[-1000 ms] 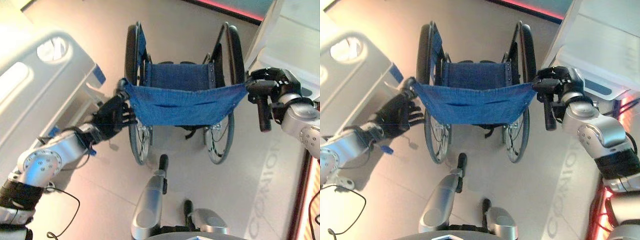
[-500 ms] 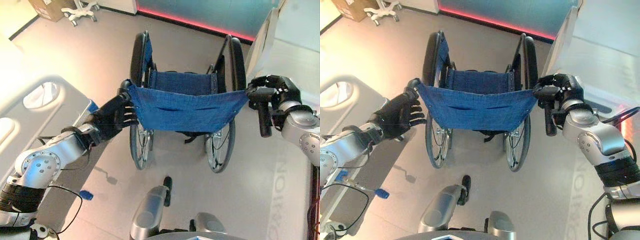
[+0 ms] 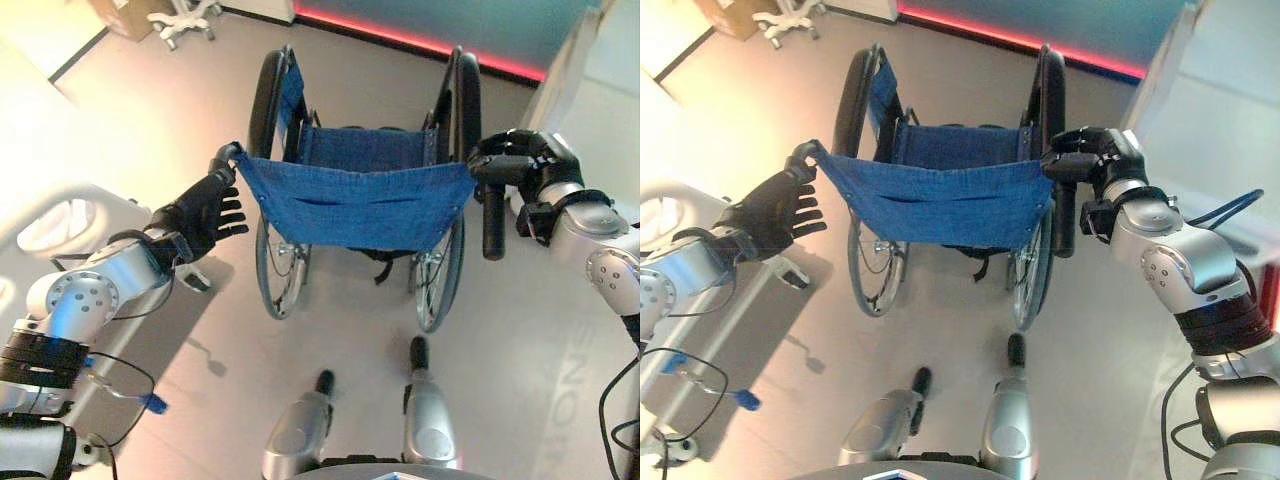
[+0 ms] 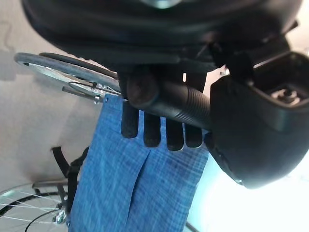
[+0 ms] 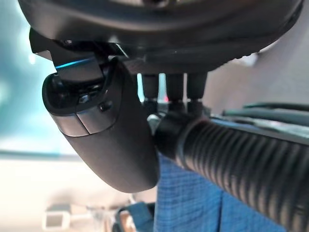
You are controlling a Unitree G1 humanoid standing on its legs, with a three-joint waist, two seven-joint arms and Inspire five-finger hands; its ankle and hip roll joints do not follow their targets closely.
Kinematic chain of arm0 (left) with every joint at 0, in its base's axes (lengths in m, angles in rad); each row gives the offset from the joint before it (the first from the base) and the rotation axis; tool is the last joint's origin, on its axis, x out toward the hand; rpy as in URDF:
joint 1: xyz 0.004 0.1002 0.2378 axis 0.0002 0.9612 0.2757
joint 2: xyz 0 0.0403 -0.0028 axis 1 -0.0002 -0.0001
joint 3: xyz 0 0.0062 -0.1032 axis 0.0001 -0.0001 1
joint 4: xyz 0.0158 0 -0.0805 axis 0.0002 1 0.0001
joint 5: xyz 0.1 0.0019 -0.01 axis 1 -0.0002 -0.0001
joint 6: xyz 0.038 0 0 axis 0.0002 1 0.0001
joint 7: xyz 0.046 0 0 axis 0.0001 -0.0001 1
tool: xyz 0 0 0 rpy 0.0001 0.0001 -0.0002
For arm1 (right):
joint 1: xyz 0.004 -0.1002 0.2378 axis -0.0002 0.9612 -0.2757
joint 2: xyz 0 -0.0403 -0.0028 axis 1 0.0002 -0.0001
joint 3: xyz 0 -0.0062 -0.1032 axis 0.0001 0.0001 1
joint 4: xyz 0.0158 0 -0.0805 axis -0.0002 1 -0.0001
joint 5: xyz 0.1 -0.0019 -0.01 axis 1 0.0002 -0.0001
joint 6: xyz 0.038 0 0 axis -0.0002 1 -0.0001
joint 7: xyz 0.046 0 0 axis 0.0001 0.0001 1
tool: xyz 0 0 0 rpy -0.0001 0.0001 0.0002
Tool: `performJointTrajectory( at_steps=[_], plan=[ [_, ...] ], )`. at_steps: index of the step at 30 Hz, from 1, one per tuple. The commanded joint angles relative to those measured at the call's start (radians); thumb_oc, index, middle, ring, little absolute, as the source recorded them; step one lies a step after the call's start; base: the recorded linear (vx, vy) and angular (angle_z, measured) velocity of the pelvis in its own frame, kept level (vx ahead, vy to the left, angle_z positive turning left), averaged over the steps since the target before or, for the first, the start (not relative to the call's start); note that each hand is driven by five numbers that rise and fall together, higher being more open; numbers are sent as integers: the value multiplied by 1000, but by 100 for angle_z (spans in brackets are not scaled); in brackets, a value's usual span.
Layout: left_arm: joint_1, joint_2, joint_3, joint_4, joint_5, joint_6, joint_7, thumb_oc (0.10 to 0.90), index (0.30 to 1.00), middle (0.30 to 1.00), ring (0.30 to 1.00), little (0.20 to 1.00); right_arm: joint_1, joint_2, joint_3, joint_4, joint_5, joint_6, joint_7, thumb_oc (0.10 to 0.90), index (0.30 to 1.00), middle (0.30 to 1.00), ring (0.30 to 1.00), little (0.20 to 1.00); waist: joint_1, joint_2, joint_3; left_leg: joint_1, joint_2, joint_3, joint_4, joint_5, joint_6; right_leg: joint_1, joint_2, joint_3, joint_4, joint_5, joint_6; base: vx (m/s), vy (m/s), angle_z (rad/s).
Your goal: Push the wheelchair next to the bed
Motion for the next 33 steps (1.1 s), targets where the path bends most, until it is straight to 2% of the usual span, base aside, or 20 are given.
performJointTrajectory(
  at_steps=[1, 2, 3, 5, 6, 7, 9, 11, 12, 14, 18, 20, 21, 22, 24, 27, 29, 30, 31, 33],
  plan=[
    [11, 19, 128, -238, -104, -121, -138, 400, 300, 300, 300, 300, -132, -20, 28, -38, 32, -31, 56, 400, 300, 300, 300, 300, 24, -34, -217, 197, 77, 101, -84, 57, 26, -83, 64, -10, -98, 157, -36, 490, -348, 71],
    [45, 22, 150, -258, -108, -117, -147, 400, 300, 300, 300, 300, -130, -34, 34, -45, 36, -27, 66, 400, 300, 300, 300, 300, 30, -39, -229, 181, 96, 98, -30, 112, 10, -65, 79, -28, -94, 145, -55, 512, -428, 80],
    [88, 25, 174, -284, -120, -115, -154, 400, 300, 300, 300, 300, -128, -51, 52, -55, 45, -39, 61, 400, 300, 300, 300, 300, 37, -50, -234, 139, 103, 86, 110, 185, 2, -39, 100, -38, -92, 126, -88, 404, -363, 65],
    [113, 27, 192, -302, -129, -108, -155, 400, 300, 300, 300, 300, -127, -59, 65, -60, 51, -49, 54, 400, 300, 300, 300, 300, 47, -57, -237, 95, 93, 76, 192, 219, 4, -16, 115, -45, -92, 111, -110, 312, -266, 21],
    [154, 28, 215, -317, -132, -101, -173, 400, 300, 300, 300, 300, -129, -75, 78, -69, 67, -58, 44, 400, 300, 300, 300, 300, 70, -63, -230, -8, 56, 48, 344, 241, 15, 32, 148, -47, -89, 80, -143, 312, -234, -32],
    [163, 27, 221, -321, -135, -98, -176, 400, 300, 300, 300, 300, -131, -80, 81, -76, 75, -58, 39, 400, 300, 300, 300, 300, 76, -74, -227, -55, 24, 45, 355, 246, 26, 48, 151, -46, -93, 74, -150, 420, -254, -35],
    [176, 21, 230, -327, -135, -89, -184, 400, 300, 300, 300, 300, -125, -79, 80, -95, 74, -55, 31, 400, 300, 300, 300, 300, 96, -71, -213, -105, -20, 49, 297, 228, 47, 82, 178, -43, -86, 52, -155, 343, -128, 3],
    [192, 12, 229, -338, -138, -84, -201, 400, 300, 300, 300, 300, -120, -60, 76, -124, 54, -43, 12, 400, 300, 300, 300, 300, 123, -51, -195, -128, -47, 91, 47, 263, 46, 141, 231, -41, -80, 13, -155, 362, -84, 32],
    [194, 11, 227, -339, -139, -84, -204, 400, 300, 300, 300, 300, -120, -58, 78, -125, 51, -44, 10, 400, 300, 300, 300, 300, 129, -47, -191, -124, -48, 102, 0, 277, 42, 155, 239, -39, -81, 6, -156, 398, -73, 21],
    [203, -7, 200, -358, -127, -98, -217, 400, 300, 300, 300, 300, -119, -33, 100, -103, 21, -73, 9, 400, 300, 300, 300, 300, 164, -16, -175, -194, -62, 182, -219, 409, -1, 230, 310, -37, -96, -31, -175, 451, -90, 11],
    [195, -27, 149, -359, -65, -119, -267, 400, 300, 300, 300, 300, -112, 6, 129, -44, -28, -134, 17, 400, 300, 300, 300, 300, 200, 16, -164, -243, -63, 301, -361, 510, -21, 300, 386, -36, -91, -91, -208, 447, -114, -30],
    [171, -48, 124, -354, -24, -118, -287, 400, 300, 300, 300, 300, -127, 64, 146, 21, -67, -162, 34, 400, 300, 300, 300, 300, 213, 6, -182, -215, -80, 301, -353, 435, 20, 317, 400, -25, -59, -137, -211, 418, -62, -45],
    [167, -49, 120, -353, -22, -120, -288, 400, 300, 300, 300, 300, -130, 71, 148, 28, -70, -164, 34, 400, 300, 300, 300, 300, 215, 4, -185, -213, -83, 299, -350, 427, 24, 319, 403, -22, -52, -146, -211, 391, -29, -45],
    [142, -65, 104, -350, -23, -106, -265, 400, 300, 300, 300, 300, -138, 102, 154, 64, -84, -177, 48, 400, 300, 300, 300, 300, 227, -13, -210, -198, -101, 303, -334, 355, 65, 334, 411, -26, -7, -170, -194, 374, -29, -10],
    [124, -73, 99, -344, -29, -86, -247, 400, 300, 300, 300, 300, -139, 116, 154, 79, -94, -176, 54, 400, 300, 300, 300, 300, 233, -22, -222, -180, -104, 310, -332, 307, 94, 319, 408, -50, 68, -152, -179, 350, -13, -1],
    [101, -69, 96, -325, -26, -50, -242, 400, 300, 300, 300, 300, -138, 132, 143, 94, -104, -164, 62, 400, 300, 300, 300, 300, 241, -47, -244, -134, -112, 307, -331, 254, 122, 298, 394, -74, 240, -27, -91, 382, -7, -15],
    [96, -46, 102, -330, -49, -45, -240, 400, 300, 300, 300, 300, -154, 123, 148, 95, -91, -154, 61, 400, 300, 300, 300, 300, 244, -61, -257, -120, -119, 305, -336, 246, 135, 276, 400, -48, 311, 84, -41, 278, -45, 15],
    [93, -39, 103, -330, -60, -43, -237, 400, 300, 300, 300, 300, -162, 119, 152, 102, -90, -152, 68, 400, 300, 300, 300, 300, 244, -62, -262, -117, -120, 302, -337, 245, 134, 268, 394, -41, 312, 94, -37, 250, -63, 19],
    [88, -30, 101, -327, -73, -43, -237, 400, 300, 300, 300, 300, -175, 113, 158, 112, -88, -149, 72, 400, 300, 300, 300, 300, 245, -59, -267, -115, -118, 296, -337, 245, 130, 265, 378, -38, 296, 80, -42, 234, -92, 5],
    [71, -4, 94, -323, -111, -51, -231, 400, 300, 300, 300, 300, -232, 101, 190, 155, -97, -148, 97, 400, 300, 300, 300, 300, 246, -45, -275, -124, -112, 271, -324, 248, 110, 274, 297, -78, 160, -68, -101, 234, -139, -8]
  ],
)
